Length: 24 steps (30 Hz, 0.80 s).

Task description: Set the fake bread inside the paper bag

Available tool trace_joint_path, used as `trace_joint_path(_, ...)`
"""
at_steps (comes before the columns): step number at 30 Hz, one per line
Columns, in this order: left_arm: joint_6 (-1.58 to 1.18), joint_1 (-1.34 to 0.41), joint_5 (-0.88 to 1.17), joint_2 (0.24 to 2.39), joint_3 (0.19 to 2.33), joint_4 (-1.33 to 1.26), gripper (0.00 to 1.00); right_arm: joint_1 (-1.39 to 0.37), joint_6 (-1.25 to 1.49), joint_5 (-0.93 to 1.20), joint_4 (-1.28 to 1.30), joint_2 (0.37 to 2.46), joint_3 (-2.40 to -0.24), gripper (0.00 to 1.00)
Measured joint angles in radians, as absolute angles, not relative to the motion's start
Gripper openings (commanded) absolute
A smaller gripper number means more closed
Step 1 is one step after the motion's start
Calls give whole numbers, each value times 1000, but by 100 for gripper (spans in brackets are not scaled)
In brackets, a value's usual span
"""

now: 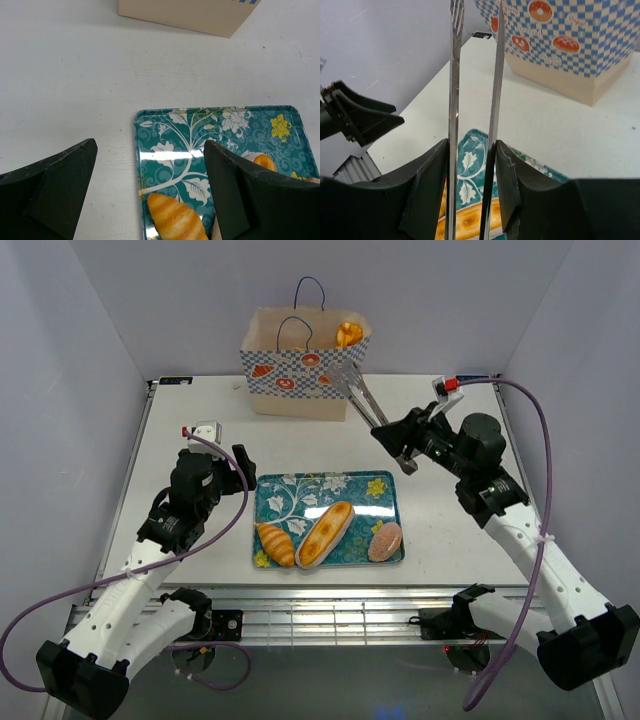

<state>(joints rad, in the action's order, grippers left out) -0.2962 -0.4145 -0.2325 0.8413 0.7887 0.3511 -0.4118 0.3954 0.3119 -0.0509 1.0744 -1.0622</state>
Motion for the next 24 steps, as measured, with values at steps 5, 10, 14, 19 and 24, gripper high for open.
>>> trace_joint_path(5, -296, -414, -243, 844, 789, 351, 98, -430, 418, 316, -39, 911, -790, 47)
trace_joint_path(10, -296, -414, -247, 850, 789, 352, 98, -470, 465, 314, 27, 768, -588, 46)
trace_joint_path(14, -296, -414, -251, 855, 789, 352, 98, -511, 498, 302, 90, 674, -497, 46)
trace_joint_path(19, -296, -414, -253, 862, 789, 352, 98, -555, 516, 239, 208, 616, -479, 44)
trace_joint_path(24, -296, -414, -254, 863, 789, 352, 98, -565, 519, 176, 327, 573, -480, 44)
